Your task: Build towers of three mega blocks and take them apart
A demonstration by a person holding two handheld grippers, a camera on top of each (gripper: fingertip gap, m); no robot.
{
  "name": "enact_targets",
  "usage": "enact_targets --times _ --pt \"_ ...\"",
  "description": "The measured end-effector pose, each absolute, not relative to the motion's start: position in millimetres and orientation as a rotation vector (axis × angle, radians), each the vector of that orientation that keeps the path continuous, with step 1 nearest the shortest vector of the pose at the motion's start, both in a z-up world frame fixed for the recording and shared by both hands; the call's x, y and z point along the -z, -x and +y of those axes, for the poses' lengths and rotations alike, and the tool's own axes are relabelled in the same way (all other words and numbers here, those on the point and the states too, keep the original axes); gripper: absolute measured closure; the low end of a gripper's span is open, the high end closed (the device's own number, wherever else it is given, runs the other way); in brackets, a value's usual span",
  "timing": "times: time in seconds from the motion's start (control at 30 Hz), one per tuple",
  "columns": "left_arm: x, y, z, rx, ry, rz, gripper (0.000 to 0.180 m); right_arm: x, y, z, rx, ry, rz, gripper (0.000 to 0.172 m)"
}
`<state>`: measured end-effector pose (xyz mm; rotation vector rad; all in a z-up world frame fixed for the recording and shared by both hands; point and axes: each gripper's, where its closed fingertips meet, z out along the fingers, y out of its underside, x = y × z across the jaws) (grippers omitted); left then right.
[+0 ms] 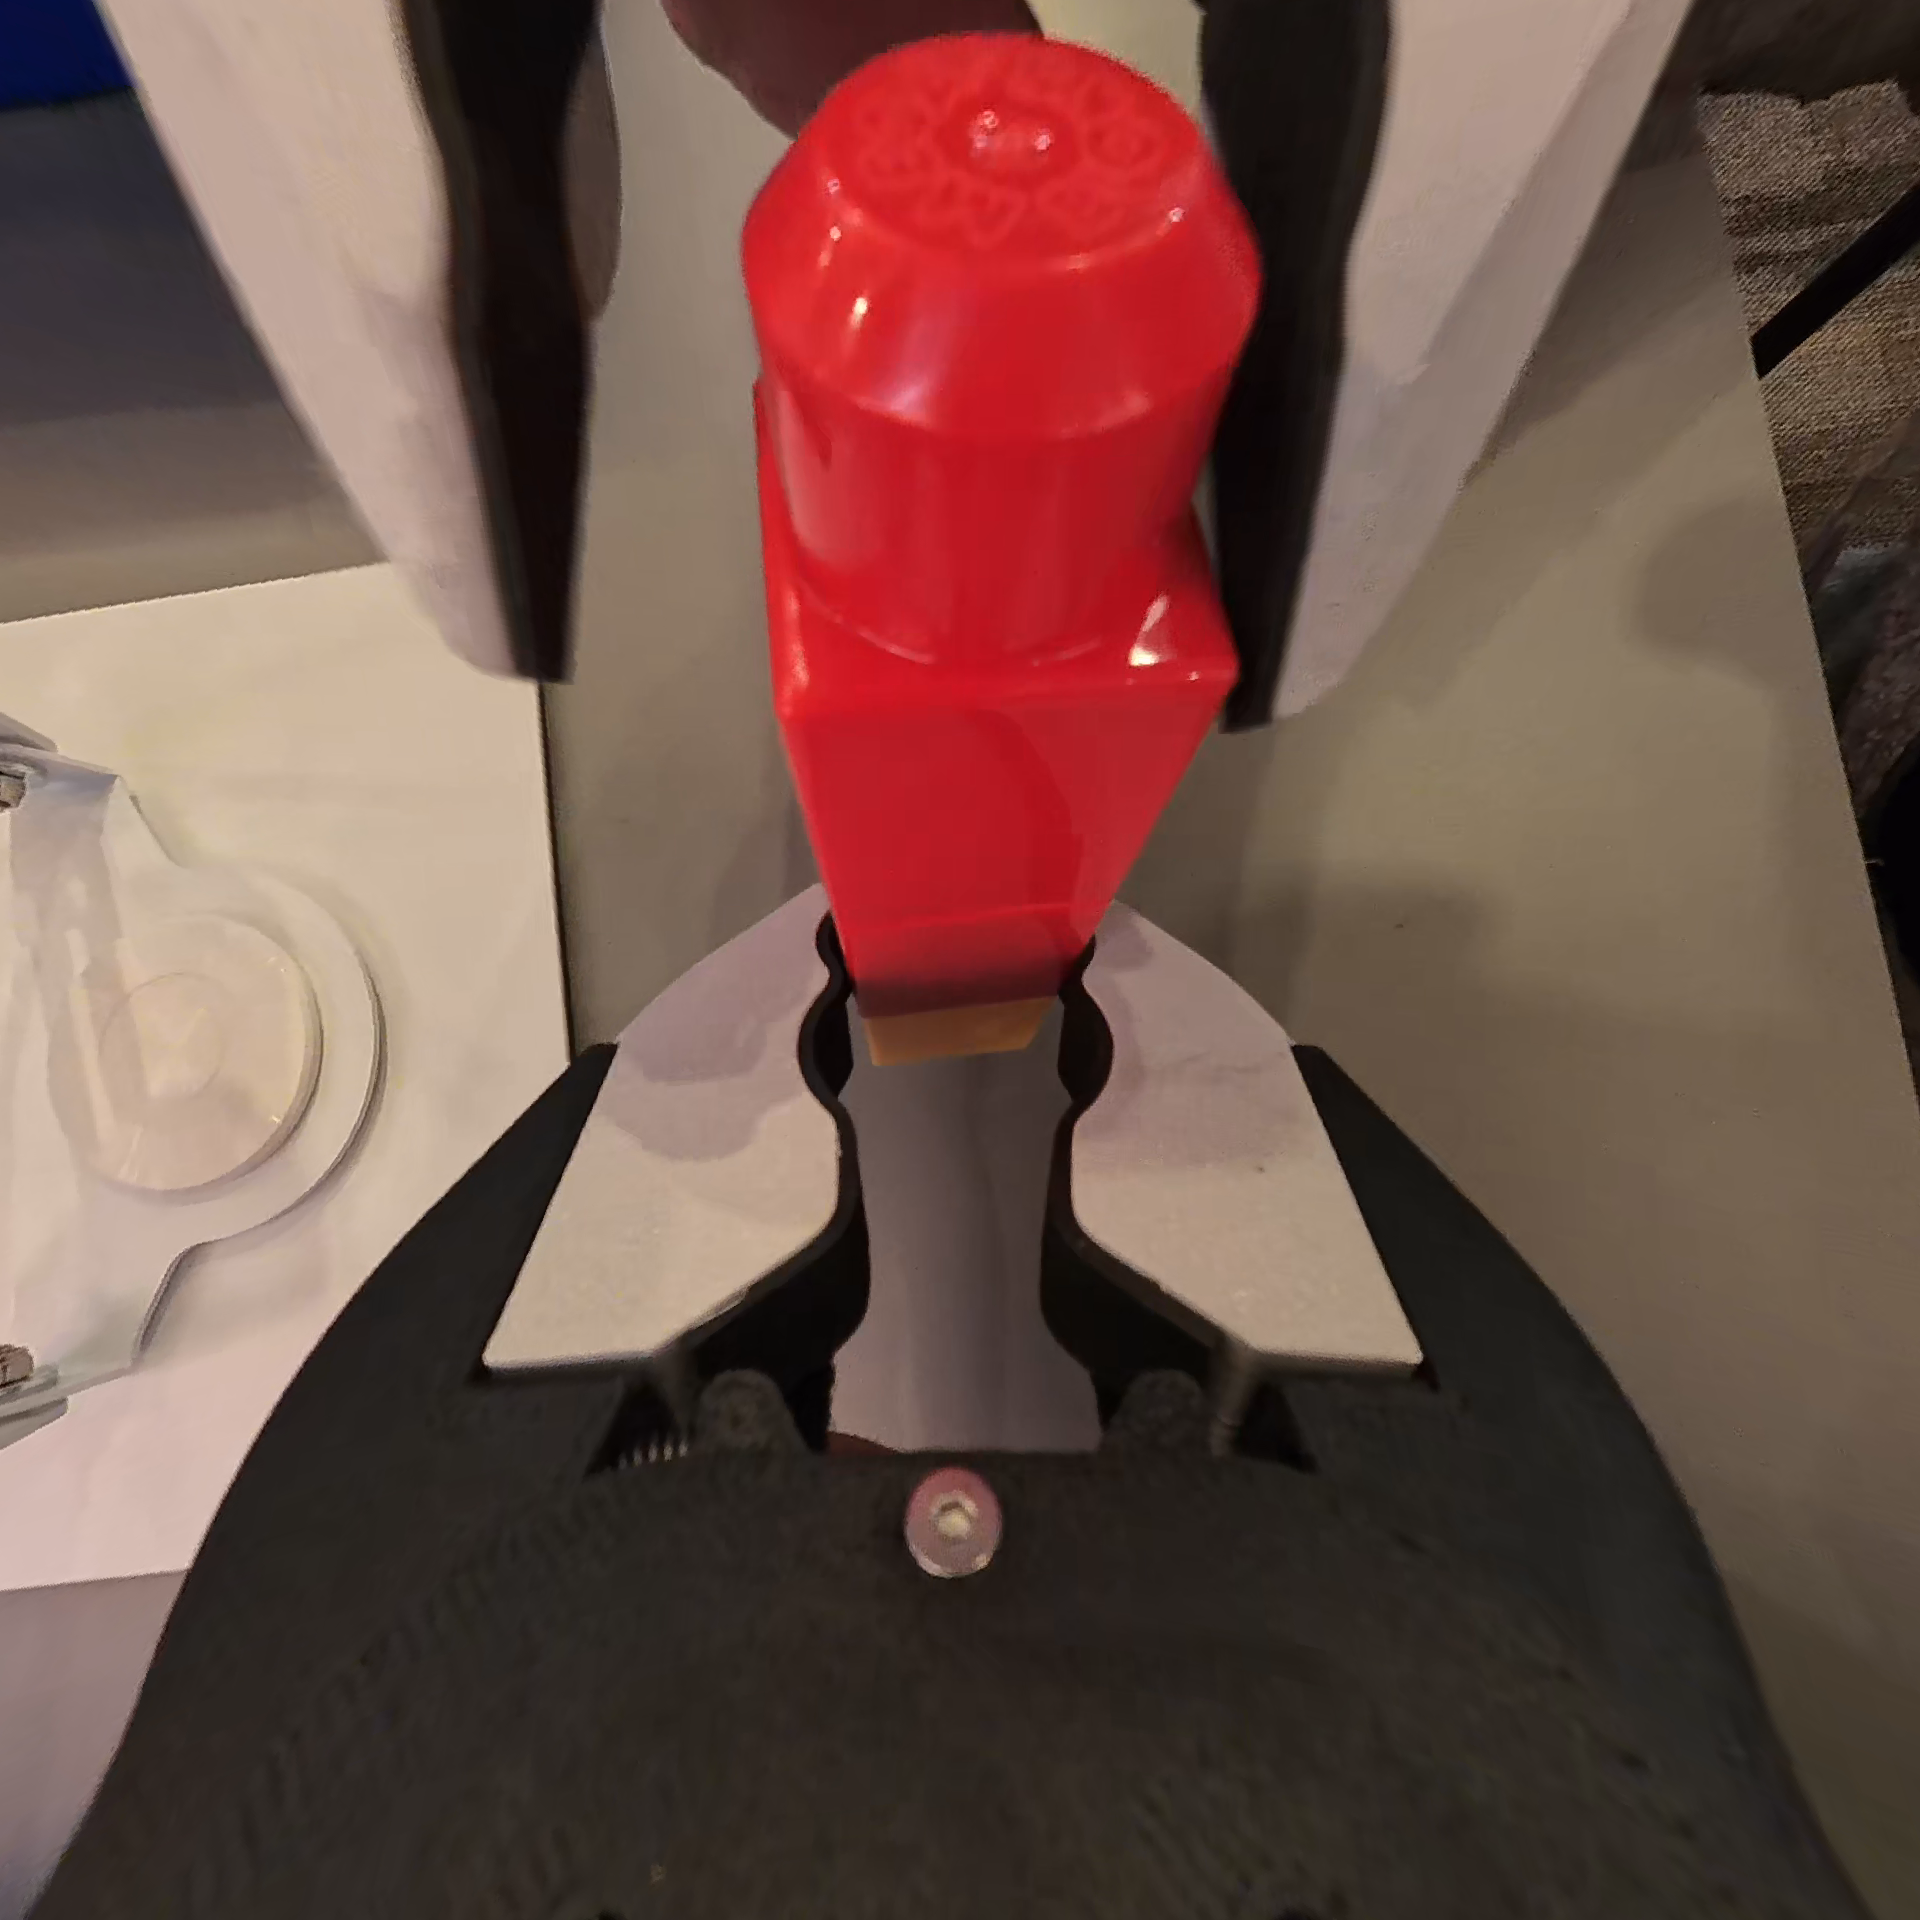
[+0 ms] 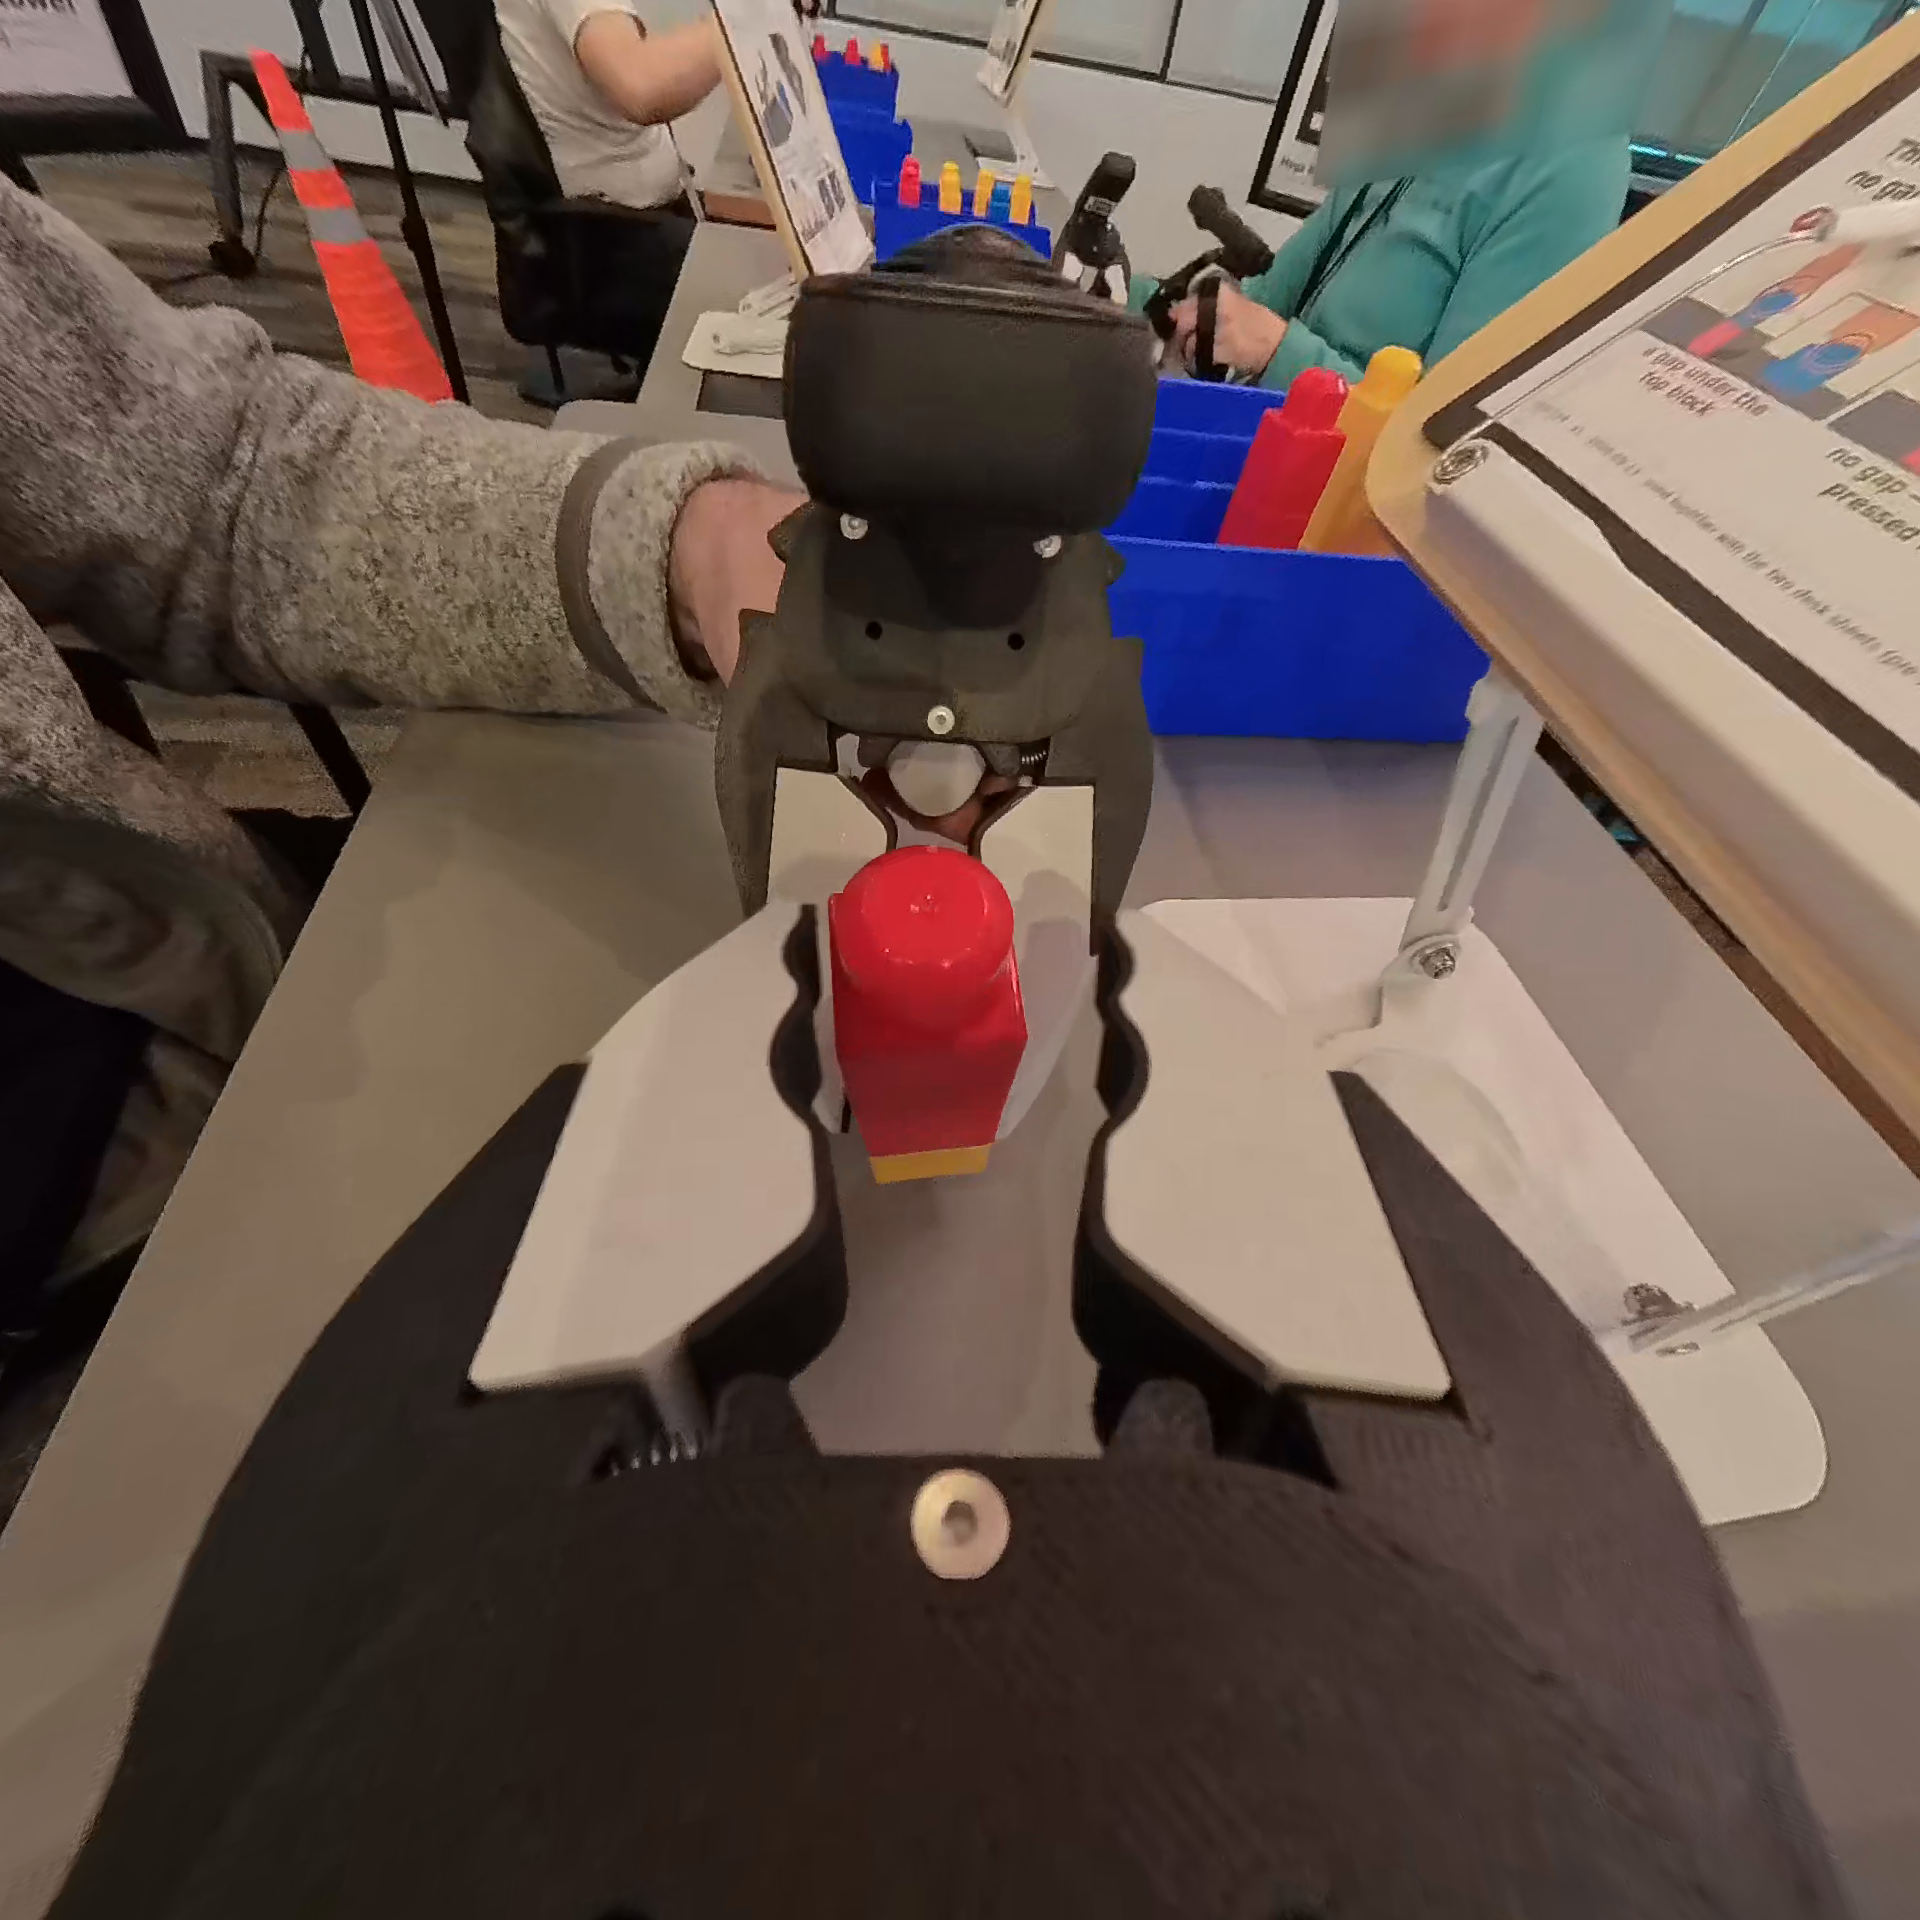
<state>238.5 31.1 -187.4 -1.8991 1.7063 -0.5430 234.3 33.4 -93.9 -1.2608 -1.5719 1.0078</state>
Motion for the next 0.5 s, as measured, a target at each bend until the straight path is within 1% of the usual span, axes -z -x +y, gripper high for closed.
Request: enact_targets --times 0.07,0.1,0.27,0.43,0.5 --pt "188.0 -238.6 31.5 0.542 1.909 1.701 0.144 94.5 -234.0 29.9 -1.017 1.243 -1.587 0.134" --pt "188.4 -238.1 31.7 0.541 1.909 1.702 0.144 94.9 -233.3 28.9 -1.027 1.245 -1.588 0.137" --pt "187.2 -239.5 30.5 0.566 1.9 1.698 0.144 93.9 -232.4 28.7 -1.053 1.248 -1.574 0.138" --pt "174.5 -243.8 31.5 0.636 1.85 1.645 0.144 81.6 -235.7 31.9 -1.085 1.234 -1.506 0.138" --pt "167.6 -244.6 32.2 0.678 1.824 1.612 0.14 73.2 -239.1 35.4 -1.118 1.222 -1.452 0.138"
